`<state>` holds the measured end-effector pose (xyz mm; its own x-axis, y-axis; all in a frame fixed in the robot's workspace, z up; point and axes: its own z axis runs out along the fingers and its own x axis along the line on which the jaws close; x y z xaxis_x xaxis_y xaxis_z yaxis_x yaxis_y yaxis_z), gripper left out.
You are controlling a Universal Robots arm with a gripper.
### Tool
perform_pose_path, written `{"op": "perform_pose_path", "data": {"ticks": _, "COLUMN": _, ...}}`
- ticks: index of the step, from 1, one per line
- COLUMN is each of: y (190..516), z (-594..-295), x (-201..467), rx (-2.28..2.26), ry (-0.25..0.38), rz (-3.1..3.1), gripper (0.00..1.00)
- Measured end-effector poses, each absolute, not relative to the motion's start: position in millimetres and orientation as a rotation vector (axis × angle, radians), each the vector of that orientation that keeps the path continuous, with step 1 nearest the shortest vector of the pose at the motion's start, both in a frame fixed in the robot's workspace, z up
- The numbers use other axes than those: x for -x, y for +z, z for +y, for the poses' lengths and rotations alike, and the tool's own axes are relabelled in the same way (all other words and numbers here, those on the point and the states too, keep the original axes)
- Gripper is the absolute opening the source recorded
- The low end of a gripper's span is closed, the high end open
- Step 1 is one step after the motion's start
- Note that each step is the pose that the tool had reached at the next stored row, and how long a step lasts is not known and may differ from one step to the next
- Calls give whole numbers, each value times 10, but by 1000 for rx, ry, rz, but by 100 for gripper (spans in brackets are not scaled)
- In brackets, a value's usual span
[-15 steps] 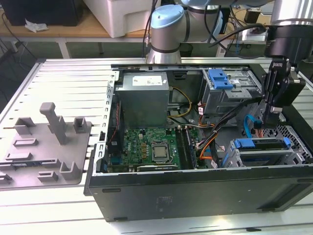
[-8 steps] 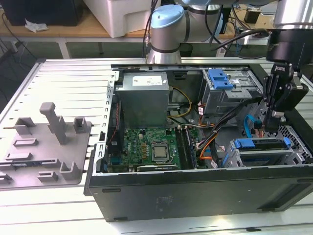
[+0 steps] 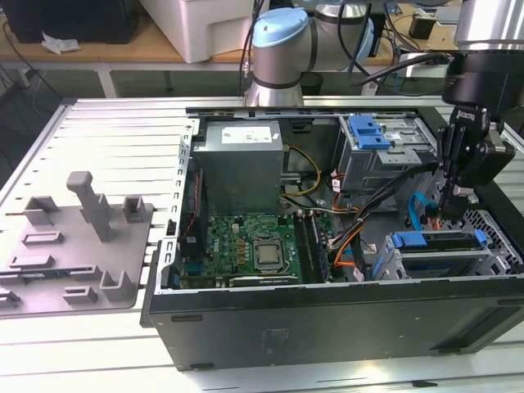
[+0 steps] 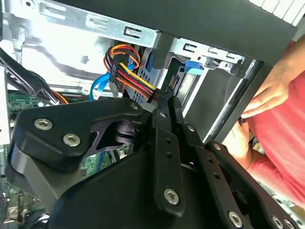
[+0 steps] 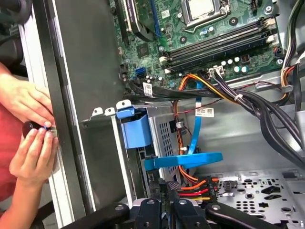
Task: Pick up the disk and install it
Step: 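Insert the first disk wire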
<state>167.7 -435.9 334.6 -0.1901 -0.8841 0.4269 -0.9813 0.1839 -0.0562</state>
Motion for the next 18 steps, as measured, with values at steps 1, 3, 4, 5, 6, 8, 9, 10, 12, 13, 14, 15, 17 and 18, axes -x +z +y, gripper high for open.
{"op": "perform_pose_path", "data": {"ticks": 1, "y": 3348, "z": -4359, "x": -1677, "rx": -1788, "ry": 463, "rz": -2159, "gripper": 16}}
{"op": "perform_pose_path", "data": {"ticks": 3, "y": 3355, "z": -4360, "x": -1671, "rx": -1807, "ry": 465, "rz": -2147, "gripper": 16}}
{"op": "perform_pose_path", "data": {"ticks": 4, "y": 3357, "z": -4361, "x": -1665, "rx": -1813, "ry": 466, "rz": -2144, "gripper": 16}}
{"op": "perform_pose_path", "data": {"ticks": 5, "y": 3359, "z": -4362, "x": -1657, "rx": -1819, "ry": 466, "rz": -2141, "gripper": 16}}
{"op": "perform_pose_path", "data": {"ticks": 6, "y": 3360, "z": -4363, "x": -1650, "rx": -1823, "ry": 466, "rz": -2139, "gripper": 16}}
{"op": "perform_pose_path", "data": {"ticks": 8, "y": 3358, "z": -4370, "x": -1626, "rx": -1845, "ry": 465, "rz": -2128, "gripper": 16}}
{"op": "perform_pose_path", "data": {"ticks": 9, "y": 3359, "z": -4377, "x": -1618, "rx": -1858, "ry": 465, "rz": -2121, "gripper": 16}}
{"op": "perform_pose_path", "data": {"ticks": 10, "y": 3360, "z": -4381, "x": -1614, "rx": -1865, "ry": 465, "rz": -2117, "gripper": 16}}
{"op": "perform_pose_path", "data": {"ticks": 12, "y": 3359, "z": -4391, "x": -1606, "rx": -1879, "ry": 464, "rz": -2110, "gripper": 16}}
{"op": "perform_pose_path", "data": {"ticks": 13, "y": 3359, "z": -4396, "x": -1603, "rx": -1885, "ry": 463, "rz": -2109, "gripper": 16}}
{"op": "perform_pose_path", "data": {"ticks": 14, "y": 3359, "z": -4407, "x": -1596, "rx": -1894, "ry": 459, "rz": -2107, "gripper": 16}}
{"op": "perform_pose_path", "data": {"ticks": 15, "y": 3359, "z": -4418, "x": -1590, "rx": -1903, "ry": 455, "rz": -2106, "gripper": 16}}
{"op": "perform_pose_path", "data": {"ticks": 17, "y": 3359, "z": -4438, "x": -1579, "rx": -1913, "ry": 451, "rz": -2104, "gripper": 16}}
{"op": "perform_pose_path", "data": {"ticks": 18, "y": 3359, "z": -4466, "x": -1571, "rx": -1914, "ry": 449, "rz": -2105, "gripper": 16}}
